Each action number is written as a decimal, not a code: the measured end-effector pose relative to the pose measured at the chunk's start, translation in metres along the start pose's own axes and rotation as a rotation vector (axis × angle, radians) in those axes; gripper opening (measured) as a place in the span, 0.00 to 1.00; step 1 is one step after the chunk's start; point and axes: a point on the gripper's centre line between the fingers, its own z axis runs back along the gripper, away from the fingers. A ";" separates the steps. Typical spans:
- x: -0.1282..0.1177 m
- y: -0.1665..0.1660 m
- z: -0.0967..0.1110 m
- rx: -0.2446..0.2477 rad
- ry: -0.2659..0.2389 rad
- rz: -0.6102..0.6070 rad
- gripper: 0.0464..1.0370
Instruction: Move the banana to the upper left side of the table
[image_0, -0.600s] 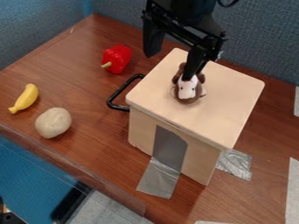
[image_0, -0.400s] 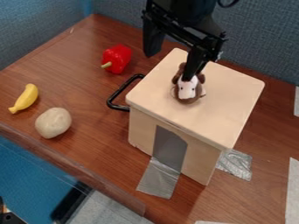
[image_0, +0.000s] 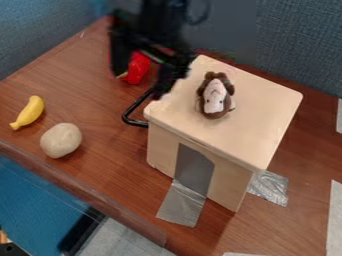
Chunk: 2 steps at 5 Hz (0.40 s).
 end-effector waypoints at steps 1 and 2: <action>-0.012 0.038 -0.024 0.004 0.007 0.092 0.96; -0.023 0.082 -0.052 -0.006 -0.004 0.191 0.96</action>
